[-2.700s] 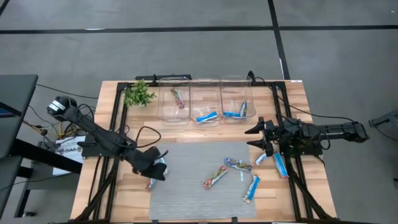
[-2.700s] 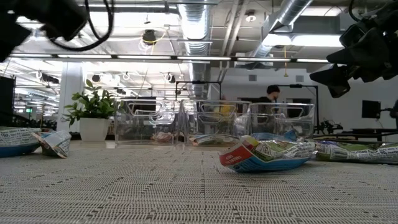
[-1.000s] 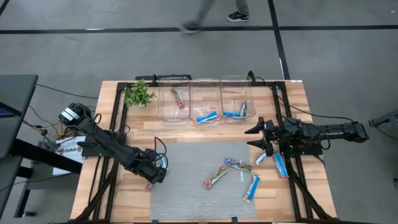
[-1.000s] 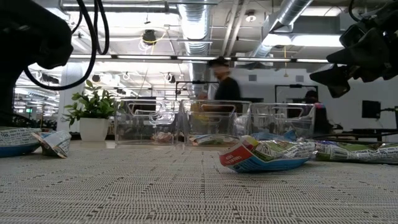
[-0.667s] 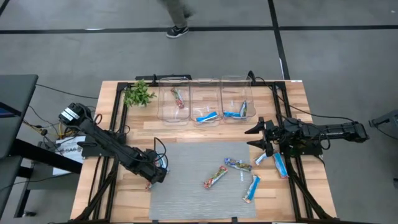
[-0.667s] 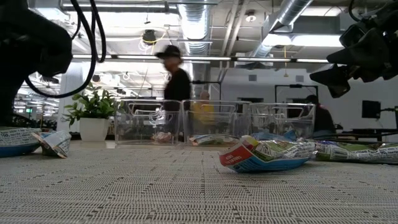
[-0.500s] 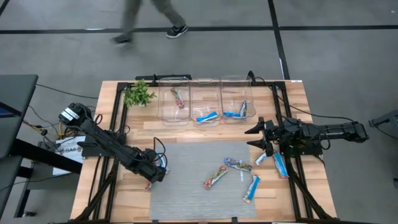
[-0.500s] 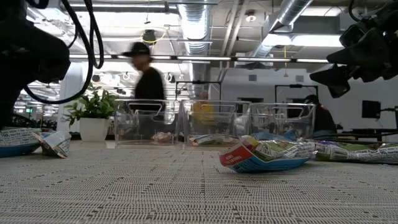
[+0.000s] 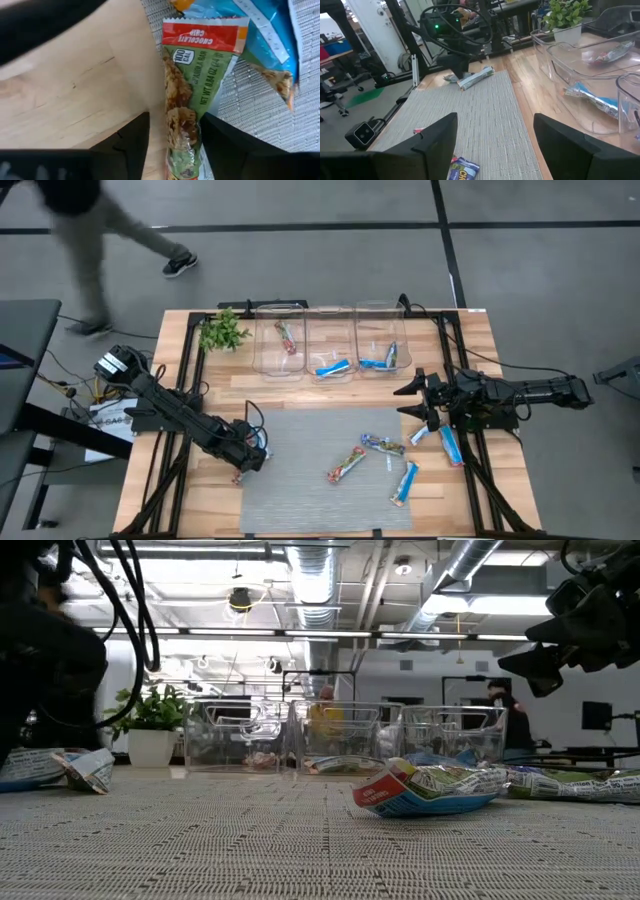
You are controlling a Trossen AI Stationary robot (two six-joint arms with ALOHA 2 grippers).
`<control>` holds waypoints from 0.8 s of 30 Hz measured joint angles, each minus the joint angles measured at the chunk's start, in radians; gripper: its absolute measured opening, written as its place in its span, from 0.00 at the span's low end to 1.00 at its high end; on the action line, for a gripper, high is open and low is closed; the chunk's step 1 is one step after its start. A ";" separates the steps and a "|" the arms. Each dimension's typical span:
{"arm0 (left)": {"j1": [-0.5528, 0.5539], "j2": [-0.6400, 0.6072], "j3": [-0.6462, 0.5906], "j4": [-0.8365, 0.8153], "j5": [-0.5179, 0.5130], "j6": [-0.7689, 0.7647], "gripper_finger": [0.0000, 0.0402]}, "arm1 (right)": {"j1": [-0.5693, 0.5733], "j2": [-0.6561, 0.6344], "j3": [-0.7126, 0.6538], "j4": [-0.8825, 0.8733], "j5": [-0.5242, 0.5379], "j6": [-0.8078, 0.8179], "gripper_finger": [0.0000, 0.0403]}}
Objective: Pick and place Granola Bars by type
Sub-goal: Put the red granola bar into the left transparent bin
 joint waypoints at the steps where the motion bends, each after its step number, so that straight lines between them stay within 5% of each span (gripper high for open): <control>1: 0.000 -0.001 -0.001 0.001 0.000 0.000 0.39 | 0.000 0.000 0.000 0.000 0.000 0.000 0.63; 12: 0.000 0.000 -0.001 0.034 -0.005 0.074 0.16 | 0.000 0.000 0.000 0.000 0.000 0.000 0.63; 24: 0.000 -0.008 -0.001 0.297 -0.004 0.176 0.12 | 0.000 0.000 0.000 0.000 0.000 0.000 0.63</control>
